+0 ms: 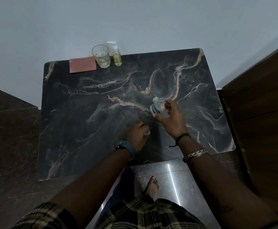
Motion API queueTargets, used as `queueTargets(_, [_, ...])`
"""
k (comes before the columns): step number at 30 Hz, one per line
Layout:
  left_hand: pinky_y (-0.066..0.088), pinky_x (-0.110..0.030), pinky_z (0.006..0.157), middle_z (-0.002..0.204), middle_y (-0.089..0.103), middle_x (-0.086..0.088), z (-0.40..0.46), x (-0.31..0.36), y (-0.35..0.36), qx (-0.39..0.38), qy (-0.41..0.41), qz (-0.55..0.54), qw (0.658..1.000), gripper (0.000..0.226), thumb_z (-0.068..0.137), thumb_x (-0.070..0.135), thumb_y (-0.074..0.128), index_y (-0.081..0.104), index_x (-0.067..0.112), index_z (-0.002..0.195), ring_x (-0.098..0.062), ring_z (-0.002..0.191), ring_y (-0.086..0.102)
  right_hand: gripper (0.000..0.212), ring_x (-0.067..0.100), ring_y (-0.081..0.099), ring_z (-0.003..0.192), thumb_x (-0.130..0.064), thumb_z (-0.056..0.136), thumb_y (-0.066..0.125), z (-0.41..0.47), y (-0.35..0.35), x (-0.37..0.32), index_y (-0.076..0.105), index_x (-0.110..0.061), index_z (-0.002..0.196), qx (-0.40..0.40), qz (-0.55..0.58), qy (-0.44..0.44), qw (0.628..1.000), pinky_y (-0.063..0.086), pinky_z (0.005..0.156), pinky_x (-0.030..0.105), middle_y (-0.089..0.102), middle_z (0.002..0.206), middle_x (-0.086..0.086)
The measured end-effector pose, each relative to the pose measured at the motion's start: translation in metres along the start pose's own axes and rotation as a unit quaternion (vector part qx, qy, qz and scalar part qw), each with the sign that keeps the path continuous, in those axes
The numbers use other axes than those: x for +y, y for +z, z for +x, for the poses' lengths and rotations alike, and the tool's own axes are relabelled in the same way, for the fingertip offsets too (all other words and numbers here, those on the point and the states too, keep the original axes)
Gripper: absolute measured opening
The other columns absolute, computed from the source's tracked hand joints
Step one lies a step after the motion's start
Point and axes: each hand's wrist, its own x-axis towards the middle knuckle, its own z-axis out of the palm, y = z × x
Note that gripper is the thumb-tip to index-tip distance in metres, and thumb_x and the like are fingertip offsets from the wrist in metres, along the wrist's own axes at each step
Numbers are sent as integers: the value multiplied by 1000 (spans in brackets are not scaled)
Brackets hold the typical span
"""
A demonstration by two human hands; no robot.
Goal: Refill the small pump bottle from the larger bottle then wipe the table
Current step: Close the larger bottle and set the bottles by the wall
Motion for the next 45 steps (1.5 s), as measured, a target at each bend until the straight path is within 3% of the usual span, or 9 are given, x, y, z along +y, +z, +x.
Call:
queueTargets(7, [54, -29, 87, 112, 64, -1, 14, 14, -55, 153, -10, -157, 976, 19, 101, 22, 71, 70, 12, 117, -17, 100, 64, 41, 14, 71, 111, -27, 88, 86, 11, 9, -1, 67, -23, 125, 13, 65, 5, 998, 59, 100, 49, 75, 118, -7])
queueTargets(12, [55, -17, 82, 115, 68, -1, 31, 42, -101, 206, 35, -199, 957, 25, 101, 33, 70, 71, 14, 119, -11, 102, 67, 38, 12, 70, 112, -21, 92, 83, 5, 9, -7, 70, -22, 128, 17, 69, -7, 997, 59, 101, 41, 75, 119, -8])
queueTargets(20, [37, -6, 75, 113, 62, -5, 62, 76, -125, 76, 113, -59, 989, 28, 98, 27, 76, 73, 10, 119, -14, 94, 59, 41, 5, 68, 106, -13, 94, 81, 0, 8, -10, 69, -17, 133, 24, 30, -58, 998, 50, 86, 7, 72, 117, -10])
queueTargets(24, [33, -19, 76, 110, 58, -2, 67, 79, -132, 38, 126, -20, 991, 30, 95, 28, 78, 75, 8, 118, -13, 96, 55, 40, 11, 70, 109, -13, 95, 80, 1, 9, -7, 70, -14, 133, 21, 22, -63, 998, 55, 91, 18, 77, 121, 0])
queueTargets(28, [30, -4, 70, 114, 63, -4, 68, 77, -136, 30, 131, -4, 991, 31, 94, 29, 79, 76, 10, 118, -11, 97, 55, 40, 12, 70, 110, -16, 95, 80, 3, 10, -5, 70, -16, 133, 19, 15, -67, 997, 52, 91, 18, 77, 123, 0])
queueTargets(33, [38, -14, 80, 115, 64, -2, 67, 73, -138, -3, 137, -2, 991, 29, 95, 23, 79, 76, 13, 122, -14, 100, 60, 41, 9, 71, 112, -16, 95, 80, 6, 9, -4, 69, -18, 135, 5, 34, -59, 998, 55, 95, 20, 76, 123, -5])
queueTargets(38, [30, -7, 70, 119, 64, 2, 66, 69, -133, -10, 138, 43, 989, 32, 97, 19, 76, 74, 23, 129, -10, 101, 58, 41, 5, 72, 106, -10, 92, 81, 10, 10, -5, 71, -18, 131, -2, 19, -67, 998, 58, 91, 24, 78, 114, -7])
queueTargets(41, [40, -14, 81, 125, 66, 0, 66, 69, -135, -21, 153, 46, 987, 36, 96, 7, 74, 74, 20, 129, -14, 108, 62, 42, -5, 70, 102, -15, 92, 82, 10, 10, -5, 71, -21, 132, -6, 18, -63, 998, 55, 87, 14, 77, 112, -12])
queueTargets(45, [49, -24, 95, 129, 70, 3, 66, 69, -139, -42, 166, 43, 984, 46, 91, -9, 69, 78, 19, 126, -15, 120, 64, 43, 14, 73, 105, -26, 93, 82, 9, 6, -8, 69, -25, 134, -21, -29, -50, 998, 58, 91, 33, 78, 115, -4])
